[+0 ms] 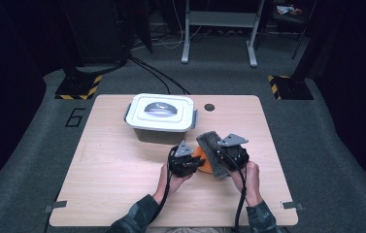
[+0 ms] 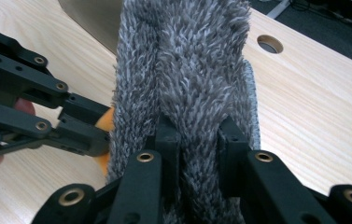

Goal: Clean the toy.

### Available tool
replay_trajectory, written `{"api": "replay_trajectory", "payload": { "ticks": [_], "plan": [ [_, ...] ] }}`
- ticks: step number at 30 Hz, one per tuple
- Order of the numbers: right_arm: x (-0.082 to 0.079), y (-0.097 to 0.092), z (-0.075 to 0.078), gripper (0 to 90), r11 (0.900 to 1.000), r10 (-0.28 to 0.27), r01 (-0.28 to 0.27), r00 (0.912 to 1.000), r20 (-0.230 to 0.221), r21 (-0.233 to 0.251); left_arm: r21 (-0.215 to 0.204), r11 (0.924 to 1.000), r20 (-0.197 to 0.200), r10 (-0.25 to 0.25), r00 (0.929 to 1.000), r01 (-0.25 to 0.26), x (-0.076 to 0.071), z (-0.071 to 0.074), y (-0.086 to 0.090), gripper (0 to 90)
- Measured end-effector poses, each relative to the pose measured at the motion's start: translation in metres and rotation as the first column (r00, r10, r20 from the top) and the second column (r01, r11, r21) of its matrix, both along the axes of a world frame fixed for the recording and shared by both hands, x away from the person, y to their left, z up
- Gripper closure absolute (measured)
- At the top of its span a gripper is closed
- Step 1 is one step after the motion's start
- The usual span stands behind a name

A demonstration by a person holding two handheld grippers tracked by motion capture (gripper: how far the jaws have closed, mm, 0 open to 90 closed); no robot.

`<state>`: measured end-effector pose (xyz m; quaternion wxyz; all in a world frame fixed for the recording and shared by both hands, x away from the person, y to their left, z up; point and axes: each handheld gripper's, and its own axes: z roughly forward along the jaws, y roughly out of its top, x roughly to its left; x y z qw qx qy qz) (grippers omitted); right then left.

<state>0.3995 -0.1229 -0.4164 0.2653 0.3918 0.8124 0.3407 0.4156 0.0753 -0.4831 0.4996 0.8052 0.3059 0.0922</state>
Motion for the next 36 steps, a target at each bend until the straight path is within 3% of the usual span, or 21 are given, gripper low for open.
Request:
{"api": "replay_trajectory", "payload": {
  "ticks": [4, 8, 17, 19, 24, 27, 30, 32, 36],
  "plan": [
    [-0.001, -0.010, -0.002, 74.8, 0.9997, -0.022, 0.022, 0.9997, -0.011, 0.001, -0.006, 1.0000, -0.006, 0.004, 1.0000, -0.004, 0.000, 0.000, 0.000, 78.7],
    [0.002, -0.035, -0.011, 74.7, 0.9962, -0.085, 0.086, 0.9954, -0.044, 0.013, -0.010, 1.0000, -0.006, 0.002, 1.0000, -0.002, 0.001, -0.001, 0.000, 78.6],
    [0.016, -0.067, -0.044, 74.8, 0.9788, -0.197, 0.203, 0.9679, -0.157, 0.027, -0.015, 0.9999, -0.012, 0.007, 0.9999, -0.007, 0.001, -0.001, 0.000, 78.6],
    [0.019, -0.071, -0.053, 74.8, 0.9756, -0.211, 0.218, 0.9594, -0.188, 0.021, -0.014, 0.9999, -0.012, 0.008, 0.9999, -0.008, 0.001, -0.001, 0.001, 78.7],
    [0.025, -0.078, -0.071, 74.8, 0.9738, -0.220, 0.227, 0.9476, -0.232, 0.004, -0.014, 0.9998, -0.013, 0.012, 0.9998, -0.012, 0.002, -0.001, 0.001, 78.6],
    [0.023, -0.082, -0.069, 74.9, 0.9700, -0.235, 0.243, 0.9426, -0.237, 0.003, -0.017, 0.9998, -0.015, 0.013, 0.9998, -0.013, 0.002, 0.000, 0.001, 78.6],
    [0.017, -0.087, -0.056, 75.0, 0.9643, -0.257, 0.265, 0.9451, -0.201, 0.009, -0.022, 0.9996, -0.014, 0.016, 0.9998, -0.016, 0.002, 0.000, 0.001, 78.5],
    [0.011, -0.089, -0.042, 74.9, 0.9625, -0.263, 0.270, 0.9514, -0.161, 0.025, -0.020, 0.9997, -0.015, 0.014, 0.9998, -0.014, 0.002, 0.000, 0.001, 78.5],
    [-0.003, -0.083, -0.013, 74.9, 0.9762, -0.207, 0.211, 0.9759, -0.067, 0.050, -0.018, 0.9998, -0.015, 0.011, 0.9998, -0.011, 0.001, 0.000, 0.001, 78.3]
  ]
}}
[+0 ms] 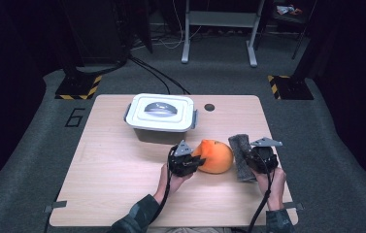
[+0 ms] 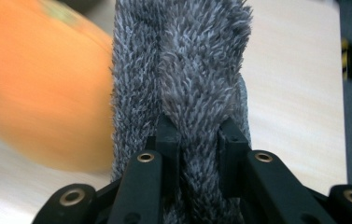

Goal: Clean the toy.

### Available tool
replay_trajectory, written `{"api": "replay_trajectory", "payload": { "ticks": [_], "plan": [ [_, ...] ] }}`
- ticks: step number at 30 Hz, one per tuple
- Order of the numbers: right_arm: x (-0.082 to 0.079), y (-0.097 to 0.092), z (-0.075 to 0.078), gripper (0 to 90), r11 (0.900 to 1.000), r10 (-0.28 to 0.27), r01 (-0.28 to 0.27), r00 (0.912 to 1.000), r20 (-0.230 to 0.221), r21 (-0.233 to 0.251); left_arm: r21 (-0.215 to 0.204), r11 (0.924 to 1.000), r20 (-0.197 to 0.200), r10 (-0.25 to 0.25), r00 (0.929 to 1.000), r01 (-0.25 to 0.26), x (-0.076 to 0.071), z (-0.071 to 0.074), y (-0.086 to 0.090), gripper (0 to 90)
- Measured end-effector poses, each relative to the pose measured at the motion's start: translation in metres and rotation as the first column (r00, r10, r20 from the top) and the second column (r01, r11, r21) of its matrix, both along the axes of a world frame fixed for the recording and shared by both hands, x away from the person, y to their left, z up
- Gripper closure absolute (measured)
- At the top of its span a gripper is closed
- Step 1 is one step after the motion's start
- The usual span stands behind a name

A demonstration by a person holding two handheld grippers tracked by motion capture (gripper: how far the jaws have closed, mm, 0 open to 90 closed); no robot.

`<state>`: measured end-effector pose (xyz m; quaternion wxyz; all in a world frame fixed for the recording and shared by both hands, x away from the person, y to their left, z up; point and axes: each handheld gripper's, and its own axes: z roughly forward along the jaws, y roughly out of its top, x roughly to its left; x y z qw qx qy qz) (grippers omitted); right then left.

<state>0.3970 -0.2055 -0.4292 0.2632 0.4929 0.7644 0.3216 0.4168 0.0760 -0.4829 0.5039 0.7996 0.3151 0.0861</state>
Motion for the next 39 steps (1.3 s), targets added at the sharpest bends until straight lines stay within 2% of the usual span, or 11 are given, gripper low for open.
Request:
{"api": "replay_trajectory", "payload": {
  "ticks": [2, 5, 7, 10, 13, 19, 24, 26, 28, 34, 39],
  "plan": [
    [-0.006, 0.010, 0.012, 74.9, 0.9993, 0.037, -0.037, 0.9987, 0.034, 0.004, -0.006, 1.0000, 0.002, 0.005, 1.0000, -0.005, 0.000, 0.000, 0.000, 78.0],
    [-0.009, 0.031, 0.019, 74.9, 0.9952, 0.098, -0.098, 0.9947, 0.032, -0.001, -0.010, 0.9999, 0.002, 0.002, 1.0000, -0.002, 0.000, -0.001, 0.000, 77.7],
    [-0.004, 0.044, 0.015, 74.9, 0.9911, 0.131, -0.131, 0.9914, 0.003, -0.027, -0.007, 1.0000, 0.004, -0.001, 1.0000, 0.001, 0.000, 0.000, 0.000, 77.2],
    [0.002, 0.054, 0.002, 75.1, 0.9912, 0.114, -0.115, 0.9933, -0.017, -0.065, -0.010, 0.9999, -0.002, -0.009, 1.0000, 0.009, 0.002, 0.000, 0.002, 74.8],
    [0.004, 0.053, -0.001, 75.2, 0.9936, 0.106, -0.107, 0.9941, -0.021, -0.038, -0.026, 0.9994, -0.001, -0.021, 0.9998, 0.021, 0.002, -0.001, 0.005, 68.3],
    [0.007, 0.048, -0.002, 75.2, 0.9934, 0.104, -0.106, 0.9941, -0.028, -0.045, -0.016, 0.9997, 0.038, -0.018, 0.9991, 0.019, 0.000, 0.002, 0.010, 48.5],
    [0.008, 0.047, -0.004, 75.2, 0.9944, 0.099, -0.100, 0.9948, -0.024, -0.033, 0.024, 0.9994, 0.028, -0.026, 0.9993, 0.025, 0.001, -0.004, 0.010, 41.2],
    [0.008, 0.047, -0.004, 75.2, 0.9945, 0.099, -0.099, 0.9949, -0.022, -0.033, 0.064, 0.9973, 0.044, -0.039, 0.9983, 0.037, 0.001, -0.006, 0.003, 41.0],
    [0.008, 0.047, -0.004, 75.2, 0.9944, 0.100, -0.101, 0.9948, -0.021, -0.032, 0.076, 0.9963, 0.057, -0.044, 0.9974, 0.040, 0.001, -0.007, 0.001, 45.6],
    [0.008, 0.044, -0.006, 75.2, 0.9946, 0.102, -0.102, 0.9948, -0.011, -0.019, 0.094, 0.9951, 0.084, -0.040, 0.9956, 0.032, 0.001, -0.010, -0.004, 74.7],
    [0.006, 0.040, -0.004, 75.1, 0.9951, 0.099, -0.099, 0.9950, 0.012, -0.007, 0.059, 0.9980, 0.077, -0.027, 0.9966, 0.023, 0.001, -0.007, -0.003, 80.4]
  ]
}}
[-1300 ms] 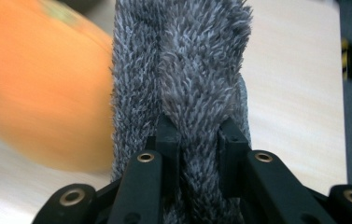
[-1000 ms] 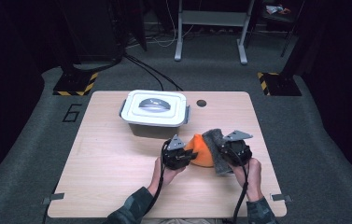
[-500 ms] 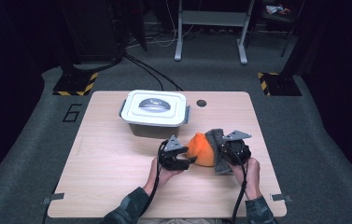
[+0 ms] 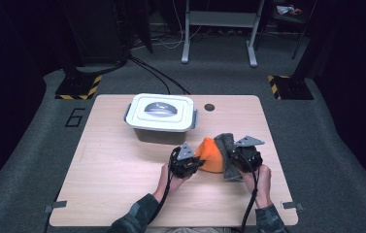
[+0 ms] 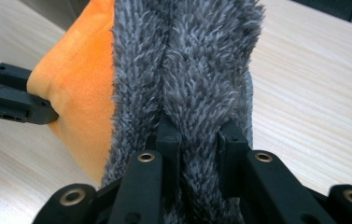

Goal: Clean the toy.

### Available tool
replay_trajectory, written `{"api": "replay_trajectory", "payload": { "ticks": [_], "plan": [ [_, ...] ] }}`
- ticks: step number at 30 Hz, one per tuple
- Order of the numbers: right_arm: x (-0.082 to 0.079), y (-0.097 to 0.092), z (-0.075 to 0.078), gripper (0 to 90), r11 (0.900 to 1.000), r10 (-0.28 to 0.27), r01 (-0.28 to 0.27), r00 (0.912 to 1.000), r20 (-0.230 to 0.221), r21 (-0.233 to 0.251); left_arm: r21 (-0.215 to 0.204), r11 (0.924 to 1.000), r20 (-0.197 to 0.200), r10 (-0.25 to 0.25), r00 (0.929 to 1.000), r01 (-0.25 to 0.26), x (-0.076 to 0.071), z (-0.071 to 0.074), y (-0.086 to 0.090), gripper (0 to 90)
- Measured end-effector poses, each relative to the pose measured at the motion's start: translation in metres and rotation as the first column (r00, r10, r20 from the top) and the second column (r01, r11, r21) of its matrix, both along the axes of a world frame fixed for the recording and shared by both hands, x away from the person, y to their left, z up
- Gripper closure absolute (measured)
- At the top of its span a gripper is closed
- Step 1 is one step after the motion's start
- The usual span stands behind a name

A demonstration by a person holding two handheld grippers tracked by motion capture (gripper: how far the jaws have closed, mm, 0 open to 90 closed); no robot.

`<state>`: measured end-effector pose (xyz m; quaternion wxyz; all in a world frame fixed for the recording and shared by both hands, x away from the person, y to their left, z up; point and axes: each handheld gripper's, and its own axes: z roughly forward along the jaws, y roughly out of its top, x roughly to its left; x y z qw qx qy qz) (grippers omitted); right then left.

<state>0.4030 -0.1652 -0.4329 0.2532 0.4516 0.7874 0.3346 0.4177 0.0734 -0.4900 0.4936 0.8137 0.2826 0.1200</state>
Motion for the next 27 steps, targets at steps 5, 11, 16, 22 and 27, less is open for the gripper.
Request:
{"api": "replay_trajectory", "payload": {
  "ticks": [5, 11, 16, 22, 27],
  "plan": [
    [-0.004, -0.004, 0.008, 75.2, 1.0000, -0.004, 0.004, 0.9996, 0.028, 0.001, -0.053, 0.9985, -0.044, 0.005, 0.9990, -0.007, -0.001, 0.005, 0.002, 81.0],
    [-0.015, -0.002, 0.030, 75.1, 0.9999, 0.015, -0.016, 0.9966, 0.081, 0.005, -0.081, 0.9966, -0.077, 0.003, 0.9970, -0.009, -0.003, 0.013, 0.006, 80.8],
    [-0.017, 0.019, 0.034, 75.0, 0.9970, 0.077, -0.077, 0.9940, 0.078, -0.003, -0.076, 0.9968, -0.085, 0.019, 0.9962, -0.025, -0.007, 0.015, 0.003, 80.4],
    [-0.004, 0.041, 0.021, 74.9, 0.9932, 0.110, -0.108, 0.9932, 0.039, -0.045, -0.058, 0.9976, -0.080, 0.033, 0.9962, -0.038, -0.004, 0.011, 0.003, 79.8],
    [-0.001, 0.039, 0.019, 74.9, 0.9950, 0.092, -0.091, 0.9955, 0.025, -0.042, -0.054, 0.9977, -0.073, 0.037, 0.9967, -0.041, -0.005, 0.009, 0.002, 79.2]
  ]
}}
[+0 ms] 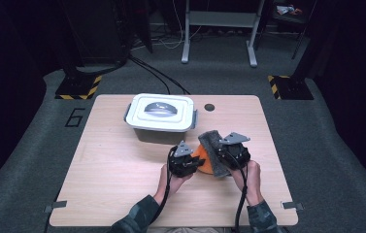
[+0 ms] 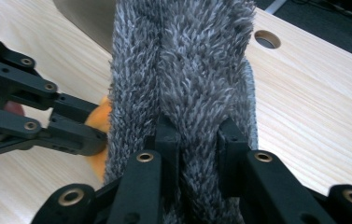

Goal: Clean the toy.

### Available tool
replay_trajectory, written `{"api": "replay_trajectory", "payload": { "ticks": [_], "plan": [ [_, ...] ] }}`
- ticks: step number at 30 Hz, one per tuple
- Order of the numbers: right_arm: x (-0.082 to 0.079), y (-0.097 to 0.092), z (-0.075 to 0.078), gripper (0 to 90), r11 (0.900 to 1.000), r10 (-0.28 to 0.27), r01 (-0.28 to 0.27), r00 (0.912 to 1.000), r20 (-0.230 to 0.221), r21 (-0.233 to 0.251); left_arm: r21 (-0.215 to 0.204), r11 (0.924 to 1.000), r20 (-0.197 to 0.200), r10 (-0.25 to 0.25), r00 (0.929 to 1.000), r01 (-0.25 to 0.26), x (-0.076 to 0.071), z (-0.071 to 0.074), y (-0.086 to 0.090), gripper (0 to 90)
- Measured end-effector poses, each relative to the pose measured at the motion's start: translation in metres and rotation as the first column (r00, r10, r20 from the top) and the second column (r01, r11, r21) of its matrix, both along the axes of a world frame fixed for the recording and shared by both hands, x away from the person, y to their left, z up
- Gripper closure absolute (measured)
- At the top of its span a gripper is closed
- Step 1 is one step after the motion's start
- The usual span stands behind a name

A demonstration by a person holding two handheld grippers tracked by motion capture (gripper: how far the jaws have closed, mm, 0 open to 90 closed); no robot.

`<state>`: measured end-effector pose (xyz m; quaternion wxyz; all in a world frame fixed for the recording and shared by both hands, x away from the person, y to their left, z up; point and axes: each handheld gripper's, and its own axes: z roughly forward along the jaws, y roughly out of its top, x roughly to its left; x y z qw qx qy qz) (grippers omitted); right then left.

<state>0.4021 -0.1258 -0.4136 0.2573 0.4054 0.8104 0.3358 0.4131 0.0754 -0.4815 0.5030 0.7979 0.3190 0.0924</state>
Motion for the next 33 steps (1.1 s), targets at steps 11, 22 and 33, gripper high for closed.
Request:
{"api": "replay_trajectory", "payload": {
  "ticks": [11, 22, 33],
  "plan": [
    [0.005, -0.028, -0.012, 74.6, 0.9964, -0.080, 0.081, 0.9962, -0.034, 0.024, -0.020, 0.9998, -0.015, 0.004, 0.9999, -0.004, 0.004, -0.003, 0.003, 78.6],
    [0.016, -0.060, -0.047, 74.5, 0.9826, -0.184, 0.186, 0.9720, -0.146, -0.004, -0.034, 0.9994, -0.025, 0.007, 0.9997, -0.008, 0.007, -0.006, 0.006, 78.5],
    [0.018, -0.069, -0.054, 74.5, 0.9802, -0.195, 0.198, 0.9677, -0.159, -0.001, -0.028, 0.9996, -0.023, 0.009, 0.9997, -0.009, 0.006, -0.005, 0.006, 78.4]
  ]
}}
